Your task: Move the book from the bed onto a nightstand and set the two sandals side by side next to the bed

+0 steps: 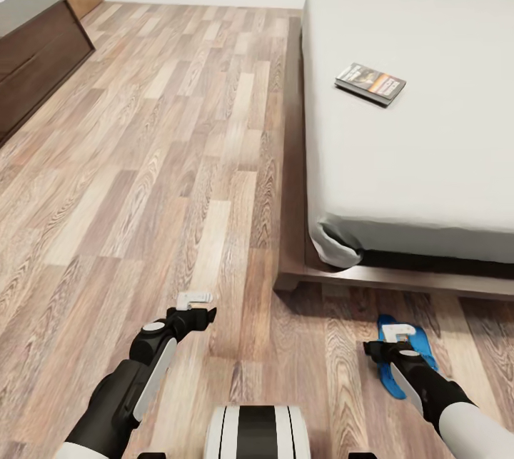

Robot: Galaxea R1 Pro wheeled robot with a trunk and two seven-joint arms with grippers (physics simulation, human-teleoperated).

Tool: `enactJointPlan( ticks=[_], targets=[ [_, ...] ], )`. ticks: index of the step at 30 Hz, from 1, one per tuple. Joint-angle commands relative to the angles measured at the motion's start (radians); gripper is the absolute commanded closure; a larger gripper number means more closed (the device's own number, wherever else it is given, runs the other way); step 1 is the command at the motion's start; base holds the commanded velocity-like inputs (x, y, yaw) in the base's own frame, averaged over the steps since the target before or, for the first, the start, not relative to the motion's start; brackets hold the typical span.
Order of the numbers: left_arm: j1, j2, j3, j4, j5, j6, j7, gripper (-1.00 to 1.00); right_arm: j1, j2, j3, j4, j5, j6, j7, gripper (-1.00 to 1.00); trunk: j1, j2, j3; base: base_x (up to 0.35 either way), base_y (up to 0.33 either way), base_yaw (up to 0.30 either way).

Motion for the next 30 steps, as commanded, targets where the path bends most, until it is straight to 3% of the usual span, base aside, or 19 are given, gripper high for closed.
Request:
enactJointPlan(
  ticks=[1, 16, 30],
  targets=[
    [-0.001, 0.001, -0.003, -0.001, 0.011, 0.003, 0.01, -1.0, 0.0, -0.002, 0.008, -0.003, -0.01, 0.006, -0.009, -1.0, 0.0, 0.0, -0.001, 0.0, 0.268, 0.256],
    [0.0, 0.001, -0.003, -0.001, 0.011, 0.003, 0.01, -1.0, 0.0, -0.001, 0.009, -0.003, -0.01, 0.008, -0.009, -1.0, 0.0, 0.0, -0.001, 0.01, 0.29, 0.273],
    [0.0, -0.001, -0.003, -0.001, 0.011, 0.003, 0.01, -1.0, 0.001, -0.001, 0.009, -0.003, -0.01, 0.01, -0.009, -1.0, 0.0, 0.0, -0.001, 0.159, 0.312, 0.277]
  ],
)
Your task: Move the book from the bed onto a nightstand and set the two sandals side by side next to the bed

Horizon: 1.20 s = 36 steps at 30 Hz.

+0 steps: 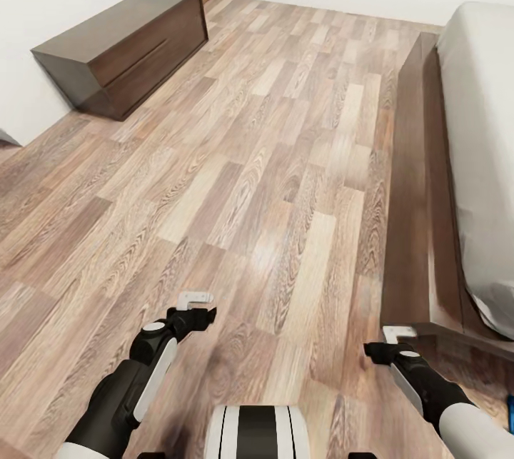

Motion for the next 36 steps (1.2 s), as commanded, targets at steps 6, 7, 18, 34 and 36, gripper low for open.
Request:
enactJointPlan(
  ticks=[6, 7, 18, 34, 36],
  targets=[
    [-0.001, 0.0, -0.003, 0.0, 0.011, 0.003, 0.01, -1.0, -0.001, -0.001, 0.013, -0.008, 0.006, 0.005, -0.005, -1.0, 0.0, 0.0, 0.0, 0.188, 0.308, 0.277],
    [0.0, 0.0, -0.003, 0.0, 0.011, 0.003, 0.01, -1.0, -0.001, -0.001, 0.013, -0.008, 0.006, 0.005, -0.005, -1.0, 0.0, 0.0, 0.0, 0.189, 0.306, 0.277],
    [0.0, 0.002, -0.003, -0.002, 0.011, 0.004, 0.01, -1.0, -0.001, -0.003, 0.012, -0.008, 0.006, 0.005, -0.005, -1.0, 0.0, 0.0, 0.0, 0.208, 0.219, 0.063],
    [-0.001, -0.001, -0.001, -0.005, 0.01, 0.005, 0.01, -1.0, -0.002, -0.004, 0.011, -0.009, 0.005, 0.026, -0.006, -1.0, -0.007, 0.003, 0.058, 0.007, 0.006, 0.0],
    [-0.001, -0.001, -0.001, -0.005, 0.01, 0.006, 0.01, -1.0, -0.002, -0.003, 0.01, -0.017, 0.005, 0.042, -0.004, -1.0, -0.008, 0.004, 0.065, 0.0, 0.0, 0.0]
  ],
)
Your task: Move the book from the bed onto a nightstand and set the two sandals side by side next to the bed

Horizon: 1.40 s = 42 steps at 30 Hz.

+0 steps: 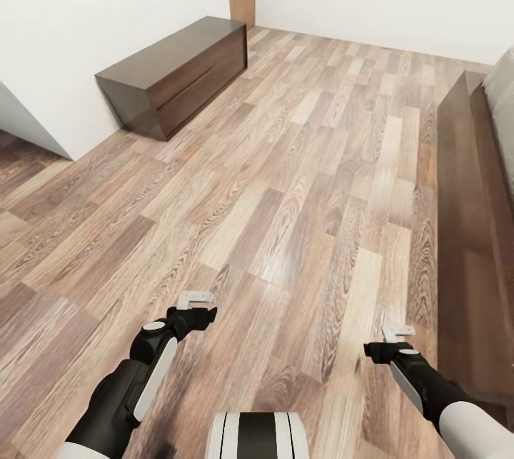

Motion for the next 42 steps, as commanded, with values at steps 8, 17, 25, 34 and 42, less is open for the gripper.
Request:
enactJointPlan(
  ticks=[8, 17, 25, 34, 42],
  targets=[
    [0.0, -0.007, 0.011, -0.007, 0.008, 0.105, 0.039, -1.0, 0.023, 0.002, 0.002, -0.436, -0.022, 0.22, -0.01, -1.0, -0.004, 0.002, 0.031, 0.0, 0.0, 0.0],
    [0.0, -0.013, 0.054, -0.133, 0.01, 0.253, 0.059, -1.0, 0.167, 0.004, -0.024, -0.837, -0.026, 0.368, -0.066, -1.0, -0.008, 0.004, 0.066, 0.0, 0.0, 0.0],
    [0.008, -0.041, 0.033, -0.21, -0.001, 0.314, 0.065, -1.0, 0.268, 0.003, -0.042, -0.987, -0.023, 0.412, -0.159, -1.0, -0.011, 0.006, 0.097, 0.0, 0.0, 0.0],
    [0.036, -0.023, 0.033, -0.235, -0.002, 0.27, 0.063, -1.0, 0.276, 0.002, -0.042, -1.004, -0.017, 0.422, -0.167, -1.0, -0.015, 0.008, 0.138, 0.0, 0.0, 0.0],
    [0.039, -0.023, 0.041, -0.238, 0.001, 0.277, 0.063, -1.0, 0.276, 0.002, -0.041, -1.012, -0.013, 0.426, -0.167, -1.0, -0.019, 0.01, 0.181, 0.0, 0.0, 0.0]
  ],
)
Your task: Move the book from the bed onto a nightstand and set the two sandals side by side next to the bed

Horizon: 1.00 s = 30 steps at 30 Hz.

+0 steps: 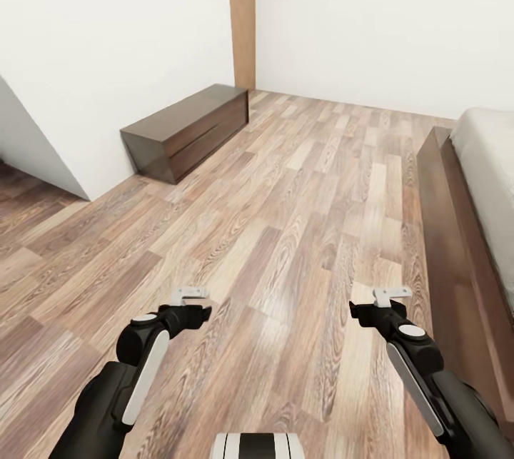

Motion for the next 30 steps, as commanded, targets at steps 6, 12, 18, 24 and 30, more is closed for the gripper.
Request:
enactJointPlan(
  ticks=[6, 12, 18, 24, 30],
  targets=[
    [0.0, -0.002, 0.002, 0.001, 0.014, 0.006, 0.01, -1.0, -0.001, -0.001, 0.004, -0.002, -0.01, 0.008, -0.01, -1.0, -0.003, 0.001, 0.032, 0.0, 0.0, 0.0],
    [0.0, -0.003, 0.002, 0.004, 0.015, 0.006, 0.01, -1.0, -0.001, -0.001, 0.005, -0.001, -0.01, 0.013, -0.01, -1.0, -0.006, 0.003, 0.057, 0.0, 0.0, 0.0],
    [0.0, -0.004, 0.002, 0.004, 0.016, 0.007, 0.01, -1.0, -0.001, -0.001, 0.005, -0.001, -0.01, 0.02, -0.01, -1.0, -0.008, 0.004, 0.08, 0.0, 0.0, 0.0],
    [0.0, -0.004, 0.002, 0.004, 0.016, 0.007, 0.01, -1.0, -0.001, 0.0, 0.005, -0.001, -0.01, 0.022, -0.01, -1.0, -0.011, 0.005, 0.096, 0.0, 0.0, 0.0],
    [0.0, -0.004, 0.001, 0.004, 0.016, 0.007, 0.01, -1.0, -0.001, 0.0, 0.006, 0.0, -0.01, 0.023, -0.01, -1.0, -0.014, 0.007, 0.112, 0.0, 0.0, 0.0]
  ],
)
